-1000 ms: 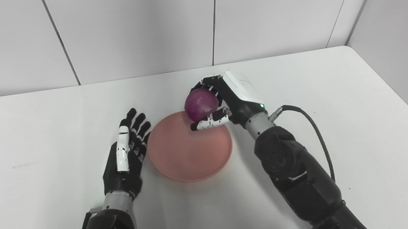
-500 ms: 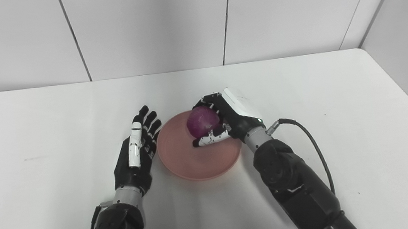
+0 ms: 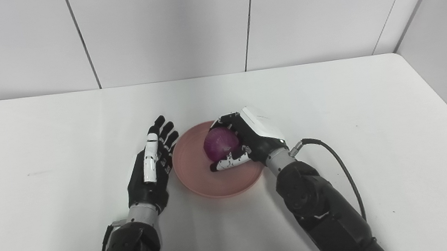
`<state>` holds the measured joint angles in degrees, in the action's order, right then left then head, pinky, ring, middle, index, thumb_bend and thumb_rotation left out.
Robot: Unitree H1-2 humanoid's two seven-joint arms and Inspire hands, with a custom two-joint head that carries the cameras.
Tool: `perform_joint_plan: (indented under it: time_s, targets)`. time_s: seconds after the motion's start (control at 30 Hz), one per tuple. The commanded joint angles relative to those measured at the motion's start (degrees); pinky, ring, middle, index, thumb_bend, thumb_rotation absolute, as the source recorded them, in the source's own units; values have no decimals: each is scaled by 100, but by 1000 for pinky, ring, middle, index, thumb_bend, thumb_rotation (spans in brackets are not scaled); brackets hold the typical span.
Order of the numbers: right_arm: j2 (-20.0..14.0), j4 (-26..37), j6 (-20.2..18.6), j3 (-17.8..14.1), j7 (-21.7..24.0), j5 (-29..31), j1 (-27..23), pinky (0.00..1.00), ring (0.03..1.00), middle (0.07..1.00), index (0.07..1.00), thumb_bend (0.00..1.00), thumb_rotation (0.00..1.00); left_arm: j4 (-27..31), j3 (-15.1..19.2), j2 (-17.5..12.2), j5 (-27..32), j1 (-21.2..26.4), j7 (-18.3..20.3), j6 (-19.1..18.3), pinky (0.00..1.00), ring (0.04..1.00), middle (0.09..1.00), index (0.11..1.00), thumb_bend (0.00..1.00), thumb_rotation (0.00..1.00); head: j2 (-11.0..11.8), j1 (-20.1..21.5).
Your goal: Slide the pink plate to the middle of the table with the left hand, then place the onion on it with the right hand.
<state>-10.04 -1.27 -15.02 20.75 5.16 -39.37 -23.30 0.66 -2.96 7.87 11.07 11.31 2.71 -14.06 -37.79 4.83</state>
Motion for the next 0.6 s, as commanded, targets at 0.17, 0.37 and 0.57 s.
perform_joint_plan:
  time_s: [0.17,0.37,0.57]
  targets:
    - [-42,218,230,81,86,-28,-53,619,718,770,781,957,328,1,-15,54,-10,-7,14,18,931,950,958,939,446,1000,-3,9]
    - [-138,318,239,154,238,-35,-35,823,865,896,913,1000,454,17,-14,65,-11,-12,0,-6,935,951,958,939,447,1000,-3,17]
    - [-199,323,429,159,223,73,-10,925,923,963,986,1000,520,-18,-18,49,-17,-10,21,46,933,949,957,940,450,1000,10,25]
